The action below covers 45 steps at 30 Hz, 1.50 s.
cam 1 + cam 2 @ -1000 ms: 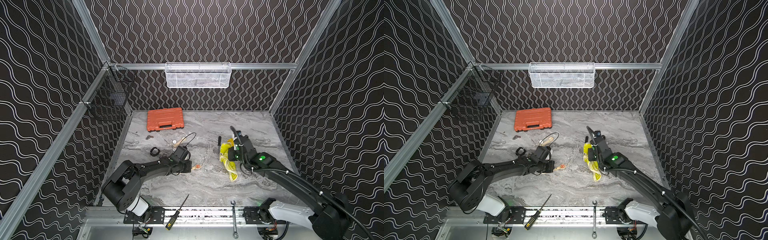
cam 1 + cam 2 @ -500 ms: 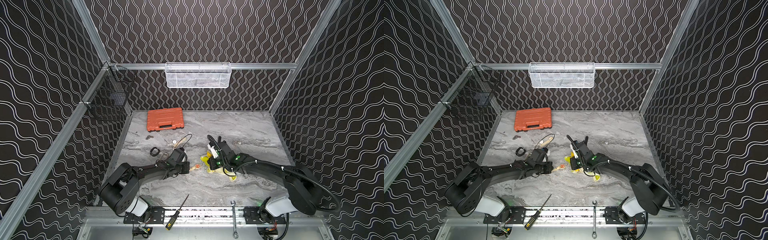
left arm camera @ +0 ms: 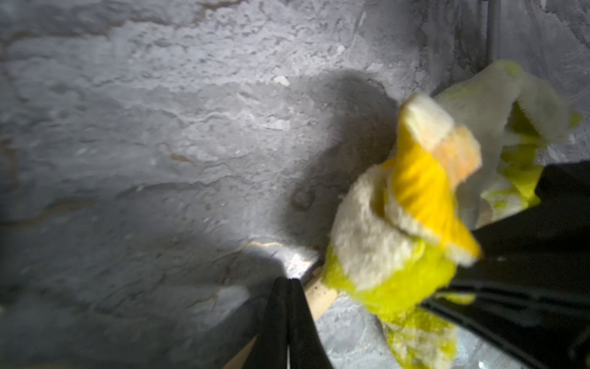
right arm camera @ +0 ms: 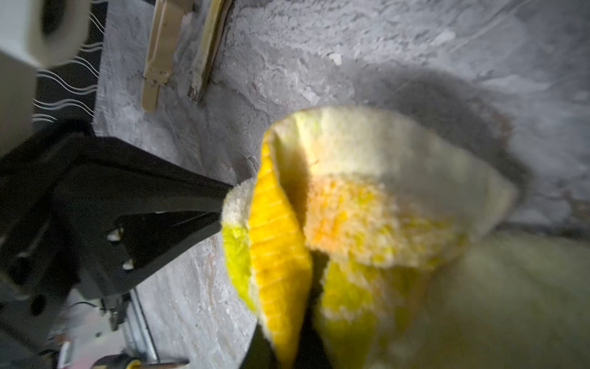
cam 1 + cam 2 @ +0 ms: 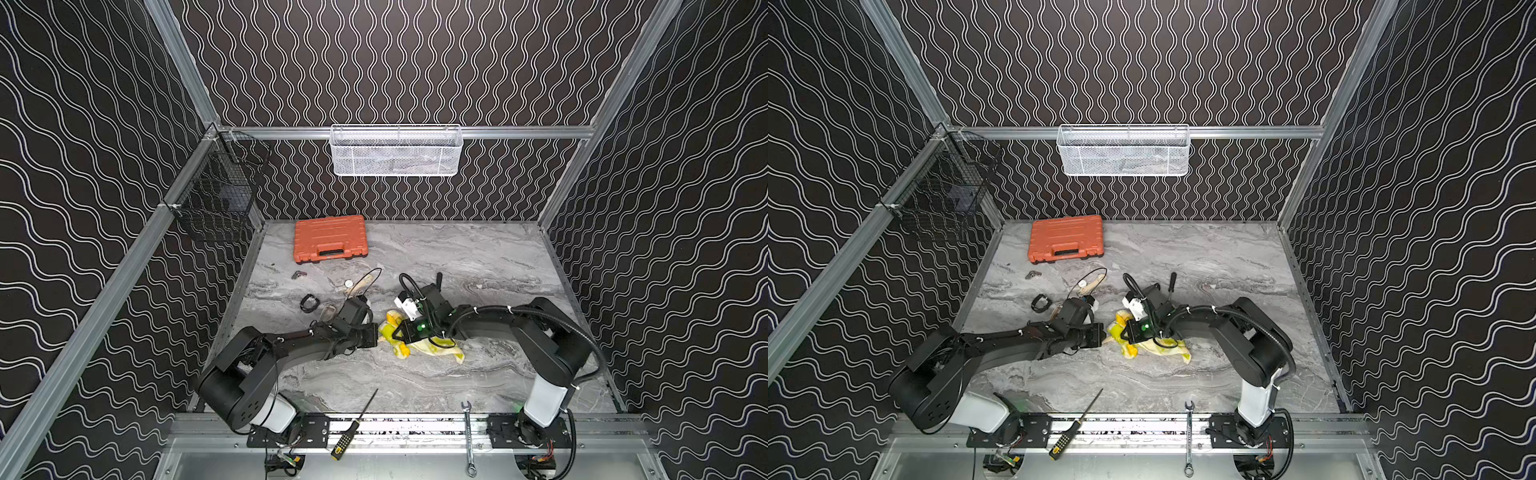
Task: Wipe the watch dial
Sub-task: Wipe the dirt from the watch dial.
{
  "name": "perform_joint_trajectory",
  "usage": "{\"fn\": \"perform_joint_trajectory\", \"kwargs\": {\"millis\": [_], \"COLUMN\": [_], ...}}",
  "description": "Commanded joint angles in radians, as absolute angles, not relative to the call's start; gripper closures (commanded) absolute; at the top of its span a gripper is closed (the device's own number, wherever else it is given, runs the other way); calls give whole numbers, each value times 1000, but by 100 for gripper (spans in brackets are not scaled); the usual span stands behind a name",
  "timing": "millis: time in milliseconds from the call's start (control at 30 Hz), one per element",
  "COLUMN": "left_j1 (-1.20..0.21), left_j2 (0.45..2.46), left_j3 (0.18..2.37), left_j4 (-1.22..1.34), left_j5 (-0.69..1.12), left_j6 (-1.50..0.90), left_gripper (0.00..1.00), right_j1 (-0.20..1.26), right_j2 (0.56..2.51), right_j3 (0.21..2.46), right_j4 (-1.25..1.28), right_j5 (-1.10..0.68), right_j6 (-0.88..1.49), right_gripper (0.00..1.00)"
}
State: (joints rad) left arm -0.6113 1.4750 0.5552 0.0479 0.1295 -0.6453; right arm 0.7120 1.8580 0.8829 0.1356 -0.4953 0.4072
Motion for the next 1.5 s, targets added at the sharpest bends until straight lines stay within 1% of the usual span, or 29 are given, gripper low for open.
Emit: {"fn": "perform_joint_trajectory", "kwargs": {"millis": [0,133,267,367,433,500,633,800,833,900,967,1000,1067,1233,1333,1467], "left_j1": [-607,-603,-601,-601,-601,-601,-597,-597,-598,-599,-599,-599,-599,-598,-598,-598], "left_j2": [1454,1433,1412,1414,1454,1482,1488,1562,1566,1564,1553,1550,1540,1481,1455,1429], "left_j3": [576,641,701,692,677,666,606,586,564,519,478,467,454,457,489,593], "left_j4": [-41,-131,-178,-99,-37,-15,99,132,145,182,193,189,170,115,75,-60], "left_j5": [130,132,161,213,234,202,156,173,173,170,142,126,94,51,51,93], "left_j6": [-577,-501,-504,-572,-606,-624,-650,-659,-677,-693,-700,-693,-669,-638,-606,-551], "left_gripper": [92,91,90,90,91,94,94,96,96,99,99,99,99,99,97,95], "right_j1": [648,594,583,583,583,581,581,577,577,574,568,564,557,566,598,664], "right_j2": [1934,1980,1999,1980,1968,1967,1946,1913,1905,1904,1904,1904,1832,1716,1718,1779], "right_j3": [851,856,856,855,842,839,816,809,807,813,846,862,889,975,987,986], "right_j4": [105,77,82,76,92,91,101,86,90,92,61,45,11,-77,-59,15], "right_j5": [-405,-470,-505,-510,-514,-518,-520,-515,-516,-524,-531,-530,-524,-428,-407,-440], "right_j6": [506,513,519,522,532,532,540,528,530,527,512,507,500,433,403,383], "right_gripper": [100,100,100,100,100,100,100,100,100,100,100,100,100,100,100,100]}}
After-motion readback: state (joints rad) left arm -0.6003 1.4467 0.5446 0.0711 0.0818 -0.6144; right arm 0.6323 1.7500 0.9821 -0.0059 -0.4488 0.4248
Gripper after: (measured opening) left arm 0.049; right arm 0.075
